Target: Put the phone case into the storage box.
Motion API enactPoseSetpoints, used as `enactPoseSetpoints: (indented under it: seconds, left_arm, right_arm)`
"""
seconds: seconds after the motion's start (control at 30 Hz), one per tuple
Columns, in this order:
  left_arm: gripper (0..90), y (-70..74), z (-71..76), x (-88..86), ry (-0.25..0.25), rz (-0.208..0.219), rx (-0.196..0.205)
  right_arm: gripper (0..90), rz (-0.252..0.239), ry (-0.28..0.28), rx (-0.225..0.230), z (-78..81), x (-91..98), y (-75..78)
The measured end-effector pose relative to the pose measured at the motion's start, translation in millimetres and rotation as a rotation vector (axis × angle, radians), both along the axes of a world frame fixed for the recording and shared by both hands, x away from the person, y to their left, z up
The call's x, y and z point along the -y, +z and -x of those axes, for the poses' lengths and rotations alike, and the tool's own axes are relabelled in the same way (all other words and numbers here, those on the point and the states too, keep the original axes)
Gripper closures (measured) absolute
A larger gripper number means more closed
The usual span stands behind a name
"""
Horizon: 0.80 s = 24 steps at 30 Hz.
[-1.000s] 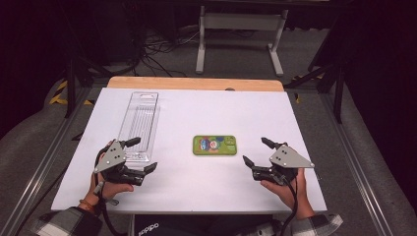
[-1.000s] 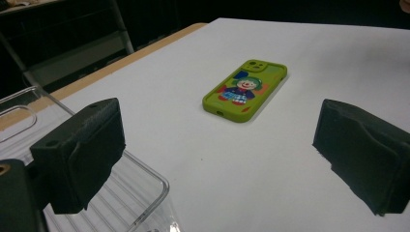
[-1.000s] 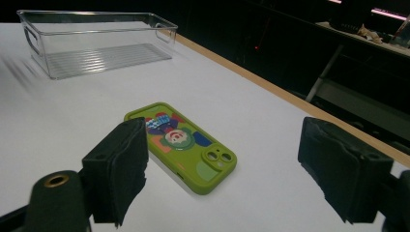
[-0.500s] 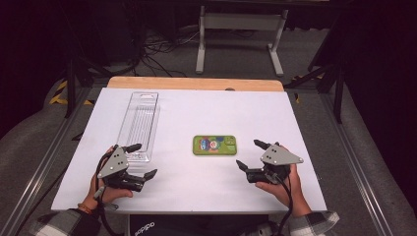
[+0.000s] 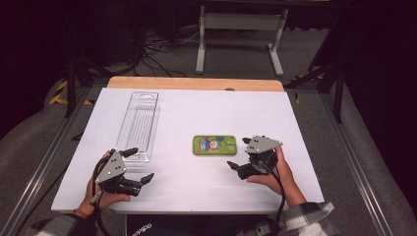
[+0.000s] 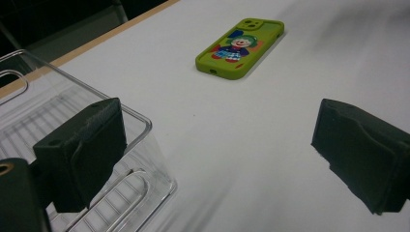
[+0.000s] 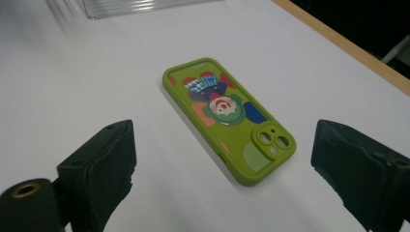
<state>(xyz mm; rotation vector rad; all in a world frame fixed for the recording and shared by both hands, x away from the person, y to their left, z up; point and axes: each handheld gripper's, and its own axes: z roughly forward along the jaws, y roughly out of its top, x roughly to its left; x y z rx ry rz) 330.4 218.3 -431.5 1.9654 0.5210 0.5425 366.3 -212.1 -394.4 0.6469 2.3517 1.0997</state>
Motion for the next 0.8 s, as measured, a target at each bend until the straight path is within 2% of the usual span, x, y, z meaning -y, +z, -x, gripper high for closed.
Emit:
enactPoseSetpoints:
  seconds: [0.03, 0.1, 0.2, 0.23, 0.33, 0.37, 0.4, 0.43, 0.5, 0.53, 0.57, 0.6, 0.63, 0.7, 0.73, 0.8]
  left_arm:
    - [5.7, -0.2, 0.2, 0.0, 0.004, 0.003, 0.004]
    - [5.8, -0.2, -0.2, 0.0, -0.002, -0.001, -0.001]
    - [5.8, -1.0, 0.1, 1.3, -0.002, -0.004, 0.0]
    - [5.8, -1.2, 0.0, 1.7, -0.004, -0.008, -0.001]
    - [5.8, -1.7, -0.5, 2.3, -0.007, -0.014, -0.002]
    - [5.8, -1.7, -0.5, 2.3, -0.007, -0.014, -0.002]
    - [5.8, -2.2, -0.8, 2.6, -0.011, -0.019, -0.006]
    - [5.8, -2.2, -0.8, 2.6, -0.011, -0.019, -0.006]
    - [5.8, -2.8, -0.4, 3.9, -0.017, -0.033, -0.007]
    - [5.7, -2.8, 0.5, 5.3, -0.026, -0.053, -0.004]
    - [5.7, -2.8, 0.5, 5.3, -0.026, -0.053, -0.004]
    - [5.7, -3.0, 1.0, 6.0, -0.03, -0.053, -0.005]
    - [5.7, -3.2, 1.4, 6.7, -0.032, -0.052, -0.004]
    - [5.7, -3.2, 1.9, 6.8, -0.036, -0.059, -0.004]
    - [5.8, -3.6, 1.8, 6.7, -0.038, -0.064, -0.003]
    - [5.7, -4.7, 1.6, 6.3, -0.043, -0.067, -0.008]
  right_arm:
    - [8.7, 0.022, 0.01, -0.024, -5.5, -3.0, 1.3]
    - [8.6, 0.052, 0.018, -0.029, -15.3, -7.0, 4.2]
    - [6.9, 0.118, 0.038, -0.071, -31.3, -14.3, 8.5]
    - [6.8, 0.16, 0.058, -0.111, -40.5, -18.8, 10.0]
    - [6.5, 0.267, 0.088, -0.174, -59.5, -28.3, 9.1]
    - [6.5, 0.267, 0.088, -0.174, -59.5, -28.3, 9.1]
    - [6.5, 0.348, 0.112, -0.198, -68.9, -36.3, 5.3]
    - [6.5, 0.348, 0.112, -0.198, -68.9, -36.3, 5.3]
    - [6.8, 0.39, 0.137, -0.232, -76.5, -41.9, 2.9]
    - [6.1, 0.433, 0.155, -0.252, -83.3, -47.9, -0.3]
    - [6.1, 0.433, 0.155, -0.252, -83.3, -47.9, -0.3]
    - [6.2, 0.48, 0.192, -0.271, -88.6, -53.1, -3.1]
    - [6.2, 0.48, 0.192, -0.271, -88.6, -53.1, -3.1]
    - [6.8, 0.528, 0.233, -0.302, -92.8, -58.7, -6.3]
    - [6.8, 0.548, 0.235, -0.299, -95.4, -60.8, -7.6]
    - [8.7, 0.559, 0.257, -0.315, -99.1, -64.1, -9.9]
